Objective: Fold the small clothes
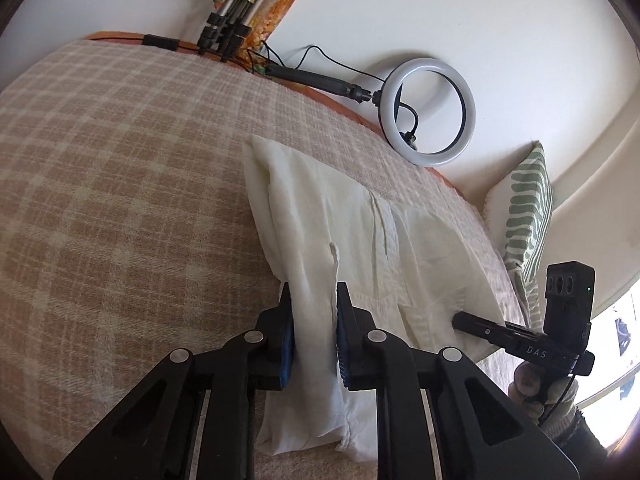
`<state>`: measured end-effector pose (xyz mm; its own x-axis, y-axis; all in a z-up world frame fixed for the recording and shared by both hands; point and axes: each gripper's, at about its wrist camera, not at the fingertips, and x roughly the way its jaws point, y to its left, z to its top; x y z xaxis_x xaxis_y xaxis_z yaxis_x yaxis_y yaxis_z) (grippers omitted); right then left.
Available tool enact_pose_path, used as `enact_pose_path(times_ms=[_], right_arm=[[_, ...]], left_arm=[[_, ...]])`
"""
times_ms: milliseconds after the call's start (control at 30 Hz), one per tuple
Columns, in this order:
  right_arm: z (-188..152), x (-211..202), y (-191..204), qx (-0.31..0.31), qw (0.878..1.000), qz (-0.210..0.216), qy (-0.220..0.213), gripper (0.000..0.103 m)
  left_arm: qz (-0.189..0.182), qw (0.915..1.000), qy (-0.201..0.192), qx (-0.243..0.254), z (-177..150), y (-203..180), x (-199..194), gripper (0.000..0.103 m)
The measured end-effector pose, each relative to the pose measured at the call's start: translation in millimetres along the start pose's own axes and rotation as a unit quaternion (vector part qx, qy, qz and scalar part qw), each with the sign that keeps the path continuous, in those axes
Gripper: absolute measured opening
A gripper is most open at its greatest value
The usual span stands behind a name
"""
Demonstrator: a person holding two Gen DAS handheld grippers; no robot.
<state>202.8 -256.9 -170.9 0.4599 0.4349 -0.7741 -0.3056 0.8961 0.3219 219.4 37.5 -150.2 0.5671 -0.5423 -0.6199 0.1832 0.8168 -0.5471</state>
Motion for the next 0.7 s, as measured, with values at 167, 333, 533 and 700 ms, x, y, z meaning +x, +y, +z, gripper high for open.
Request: enact_pose_path(times_ms=[167, 333, 533, 700], right_arm=[[2.0, -11.0, 22.3, -0.053, 0.998, -0.034, -0.024, 0.013], [2.1, -22.0, 38.6, -0.095, 0.993, -0.055, -0.041, 0.012], [3.1, -40.7, 38.1, -0.102, 0.991, -0.057, -0.061, 0.011], [3.7, -56.4, 30.3, -0.106, 0.99, -0.065, -0.074, 0.01]], left_arm=[[0.015, 0.998, -0.022, 0.058, 0.9, -26.3, -12.1, 0.013], [0.014, 0.9947, -0.039, 0.094, 1.2, -50.1, -18.9, 0.012], [0.005, 0.9916, -0.053, 0.118, 3.3, -73.4, -19.6, 0.012], [-0.003, 0.9897, -0.057, 0.132, 4.7, -91.9, -14.5, 0.011]])
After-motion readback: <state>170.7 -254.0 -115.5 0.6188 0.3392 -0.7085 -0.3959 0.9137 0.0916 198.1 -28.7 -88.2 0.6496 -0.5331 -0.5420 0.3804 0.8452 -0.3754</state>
